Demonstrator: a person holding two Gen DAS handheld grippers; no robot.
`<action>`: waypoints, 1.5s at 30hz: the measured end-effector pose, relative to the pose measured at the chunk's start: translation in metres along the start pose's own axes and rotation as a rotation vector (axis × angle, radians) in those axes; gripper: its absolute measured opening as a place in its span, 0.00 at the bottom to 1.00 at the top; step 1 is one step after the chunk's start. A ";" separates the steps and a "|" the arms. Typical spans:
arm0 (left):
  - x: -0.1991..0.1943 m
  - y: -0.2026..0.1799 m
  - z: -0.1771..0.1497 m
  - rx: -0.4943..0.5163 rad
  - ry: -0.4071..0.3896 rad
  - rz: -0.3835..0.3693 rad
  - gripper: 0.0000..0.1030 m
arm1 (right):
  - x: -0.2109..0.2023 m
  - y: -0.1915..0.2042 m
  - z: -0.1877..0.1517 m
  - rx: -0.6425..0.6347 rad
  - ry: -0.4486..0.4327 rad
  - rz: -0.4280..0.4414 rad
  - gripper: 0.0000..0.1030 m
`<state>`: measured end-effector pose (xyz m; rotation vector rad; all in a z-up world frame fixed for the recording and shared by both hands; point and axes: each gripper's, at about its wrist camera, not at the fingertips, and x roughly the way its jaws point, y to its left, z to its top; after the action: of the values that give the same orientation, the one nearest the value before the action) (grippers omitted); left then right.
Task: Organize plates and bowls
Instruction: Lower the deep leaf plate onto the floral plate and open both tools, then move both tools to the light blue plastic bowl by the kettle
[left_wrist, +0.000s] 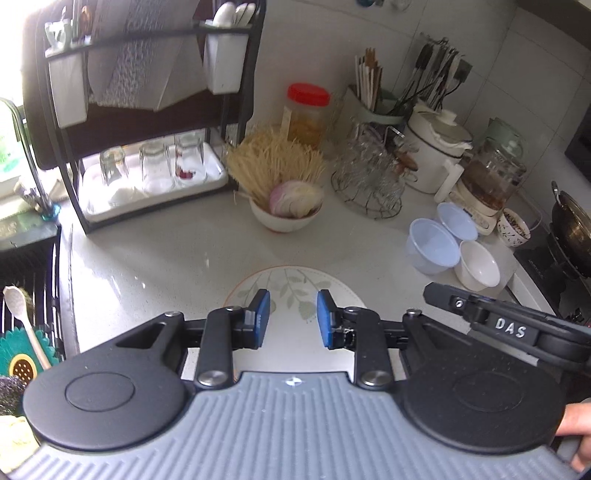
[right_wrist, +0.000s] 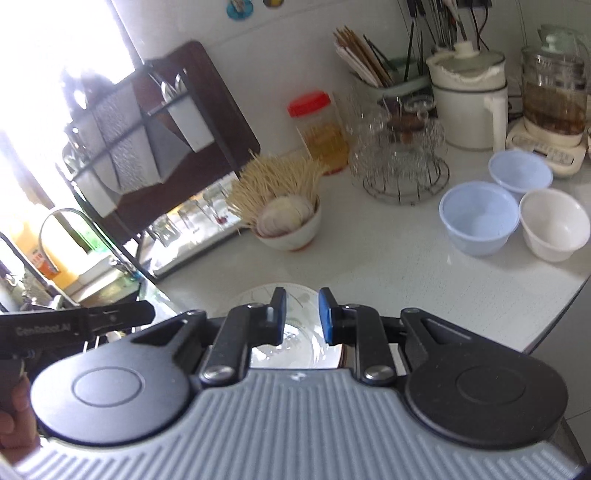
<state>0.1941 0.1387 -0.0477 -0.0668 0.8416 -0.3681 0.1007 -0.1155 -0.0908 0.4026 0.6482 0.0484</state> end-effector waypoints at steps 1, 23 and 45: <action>-0.006 -0.003 0.000 0.006 -0.011 -0.001 0.30 | -0.007 0.000 0.002 -0.005 -0.010 0.004 0.22; -0.078 -0.077 -0.050 0.071 -0.113 -0.071 0.30 | -0.117 -0.008 -0.006 -0.061 -0.109 -0.049 0.22; -0.035 -0.117 -0.044 0.130 -0.059 -0.177 0.34 | -0.125 -0.048 -0.023 0.051 -0.118 -0.137 0.22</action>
<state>0.1062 0.0456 -0.0285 -0.0315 0.7537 -0.5837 -0.0165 -0.1732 -0.0535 0.4060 0.5595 -0.1216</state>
